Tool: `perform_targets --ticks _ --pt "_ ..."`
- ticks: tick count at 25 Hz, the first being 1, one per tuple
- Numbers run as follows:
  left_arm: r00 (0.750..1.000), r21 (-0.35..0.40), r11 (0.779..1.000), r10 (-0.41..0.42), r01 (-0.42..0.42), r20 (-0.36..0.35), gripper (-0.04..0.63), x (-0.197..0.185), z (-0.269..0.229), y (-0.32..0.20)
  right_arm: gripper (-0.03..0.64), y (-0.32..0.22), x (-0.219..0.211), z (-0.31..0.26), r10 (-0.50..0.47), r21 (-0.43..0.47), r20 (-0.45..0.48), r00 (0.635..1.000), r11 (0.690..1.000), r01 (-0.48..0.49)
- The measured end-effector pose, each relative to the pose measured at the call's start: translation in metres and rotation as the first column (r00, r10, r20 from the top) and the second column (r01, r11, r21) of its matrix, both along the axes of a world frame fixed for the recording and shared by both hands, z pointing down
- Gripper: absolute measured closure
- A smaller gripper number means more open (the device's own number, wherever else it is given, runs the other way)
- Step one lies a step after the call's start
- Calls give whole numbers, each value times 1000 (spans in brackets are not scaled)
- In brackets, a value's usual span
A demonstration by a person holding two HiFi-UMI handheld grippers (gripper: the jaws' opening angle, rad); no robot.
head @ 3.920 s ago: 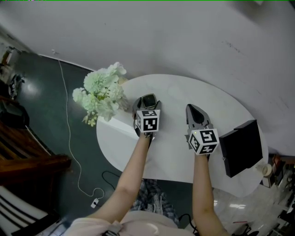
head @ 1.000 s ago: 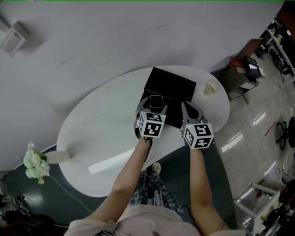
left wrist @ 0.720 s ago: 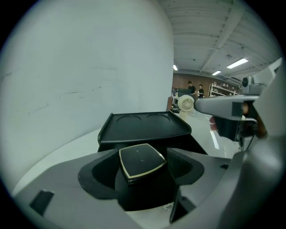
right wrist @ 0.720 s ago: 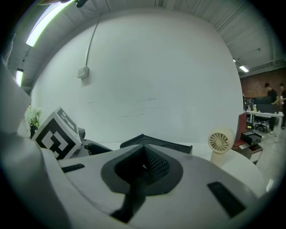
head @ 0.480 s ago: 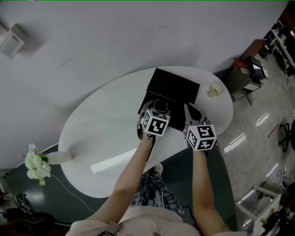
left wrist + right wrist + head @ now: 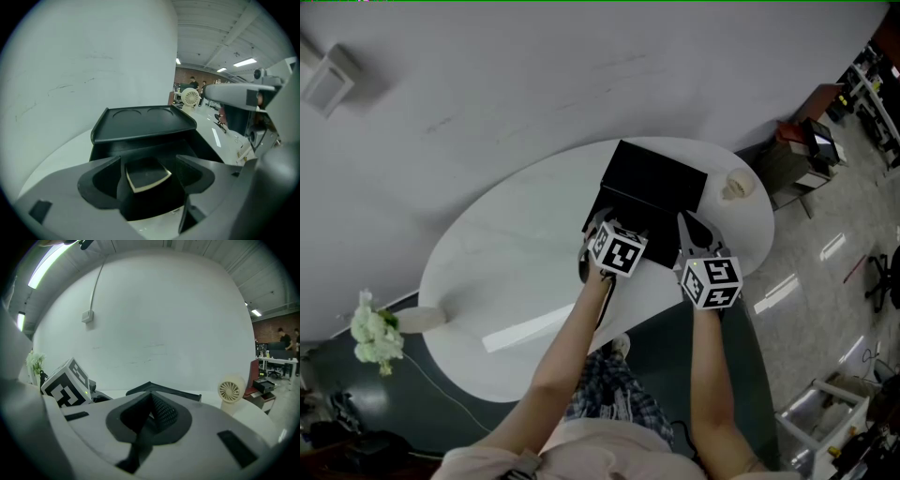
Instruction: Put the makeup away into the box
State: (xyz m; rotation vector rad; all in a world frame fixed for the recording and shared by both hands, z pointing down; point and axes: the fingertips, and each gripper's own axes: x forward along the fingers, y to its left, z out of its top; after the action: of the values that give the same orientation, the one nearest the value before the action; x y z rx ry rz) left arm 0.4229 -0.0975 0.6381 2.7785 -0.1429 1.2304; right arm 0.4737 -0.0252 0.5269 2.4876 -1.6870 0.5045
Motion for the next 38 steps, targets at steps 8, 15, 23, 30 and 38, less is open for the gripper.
perform_targets --ticks 8,15,23,30,38 --pt "990 38 996 -76 81 -122 204 -20 -33 -13 603 5 -2 -5 19 11 -1 1000 1000 -19" --pt "975 -36 991 -132 128 -179 204 -31 -44 -21 603 6 -11 -7 22 8 3 1000 1000 -22" --pt "919 -98 973 -229 208 -322 207 -62 -89 -43 603 17 -19 -26 48 31 -21 999 998 -48" --pt "847 -54 958 -274 281 -456 376 -118 -155 -61 603 36 -37 -59 90 92 -66 994 992 -84" --pt "766 25 953 -227 303 -601 539 -191 -239 -64 603 69 -66 -104 153 183 -117 981 975 -130"
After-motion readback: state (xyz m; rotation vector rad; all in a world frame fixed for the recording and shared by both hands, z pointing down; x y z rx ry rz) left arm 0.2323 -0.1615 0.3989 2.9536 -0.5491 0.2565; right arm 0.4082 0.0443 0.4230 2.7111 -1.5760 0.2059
